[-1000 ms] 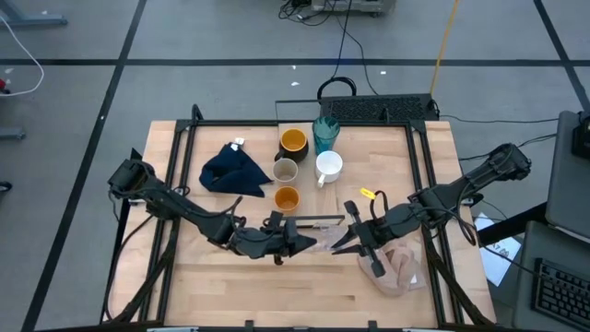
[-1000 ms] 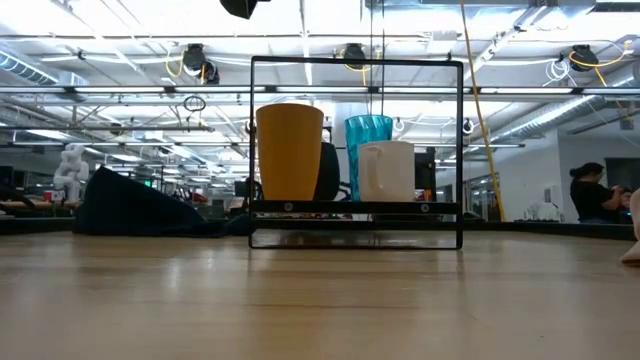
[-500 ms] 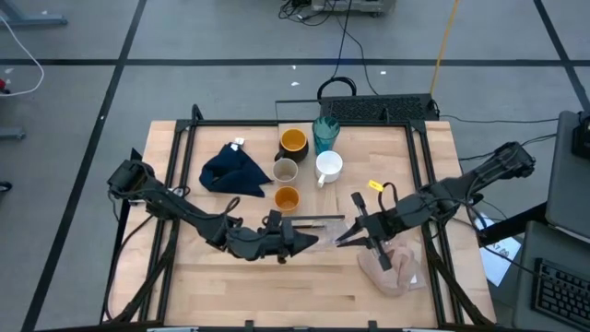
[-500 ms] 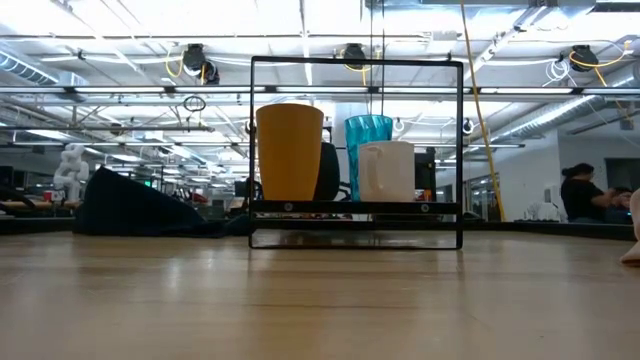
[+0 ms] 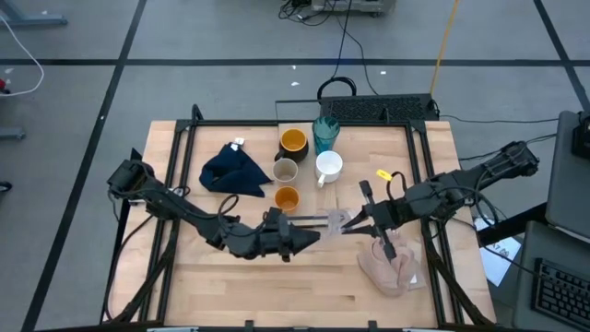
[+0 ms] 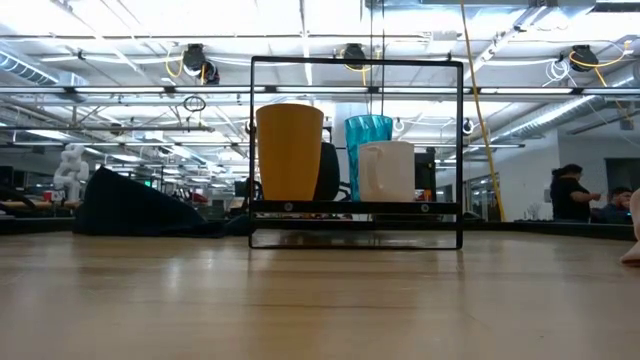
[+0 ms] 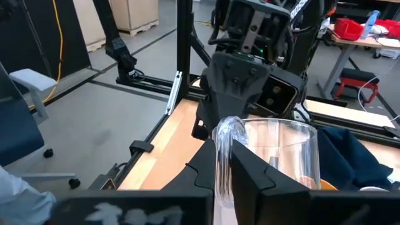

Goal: Stack small to large cups/mugs on shelf
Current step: Put the transparent mug on the shelf

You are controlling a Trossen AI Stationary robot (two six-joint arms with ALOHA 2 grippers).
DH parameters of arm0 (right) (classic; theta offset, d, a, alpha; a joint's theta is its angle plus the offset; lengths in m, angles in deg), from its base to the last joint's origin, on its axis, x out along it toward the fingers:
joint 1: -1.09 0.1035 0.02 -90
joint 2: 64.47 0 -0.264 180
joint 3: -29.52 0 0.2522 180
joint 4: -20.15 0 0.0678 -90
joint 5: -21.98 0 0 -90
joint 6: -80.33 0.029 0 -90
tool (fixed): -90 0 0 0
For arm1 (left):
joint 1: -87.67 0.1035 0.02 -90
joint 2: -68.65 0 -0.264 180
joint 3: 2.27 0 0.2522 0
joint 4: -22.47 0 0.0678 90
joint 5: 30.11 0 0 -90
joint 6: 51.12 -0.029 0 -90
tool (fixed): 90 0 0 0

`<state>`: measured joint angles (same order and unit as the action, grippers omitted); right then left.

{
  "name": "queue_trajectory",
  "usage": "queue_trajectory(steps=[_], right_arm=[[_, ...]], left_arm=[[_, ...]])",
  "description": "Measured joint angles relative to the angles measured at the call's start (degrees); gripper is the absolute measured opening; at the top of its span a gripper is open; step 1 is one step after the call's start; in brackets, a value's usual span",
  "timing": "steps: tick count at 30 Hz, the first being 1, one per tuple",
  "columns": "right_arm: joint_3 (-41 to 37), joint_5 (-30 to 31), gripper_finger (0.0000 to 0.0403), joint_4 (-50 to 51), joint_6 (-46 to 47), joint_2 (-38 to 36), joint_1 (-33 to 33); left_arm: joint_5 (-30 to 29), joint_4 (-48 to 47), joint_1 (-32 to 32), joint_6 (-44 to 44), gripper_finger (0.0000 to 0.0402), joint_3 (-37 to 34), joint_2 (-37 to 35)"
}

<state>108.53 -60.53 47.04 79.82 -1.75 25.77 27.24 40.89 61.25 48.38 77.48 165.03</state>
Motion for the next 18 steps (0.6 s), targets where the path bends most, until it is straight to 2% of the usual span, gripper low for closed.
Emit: queue_trajectory(steps=[11, 18], right_arm=[[-0.04, 0.00, 0.0012, -0.19, -5.26, -5.97, -0.02], [-5.96, -0.10, 0.0012, -12.99, -6.26, -15.41, 0.18]], left_arm=[[0.05, 3.84, -0.01, -7.27, 0.0088, 0.02, 0.00], [0.07, 12.78, -0.23, -18.69, 0.0088, 0.02, 0.00]])
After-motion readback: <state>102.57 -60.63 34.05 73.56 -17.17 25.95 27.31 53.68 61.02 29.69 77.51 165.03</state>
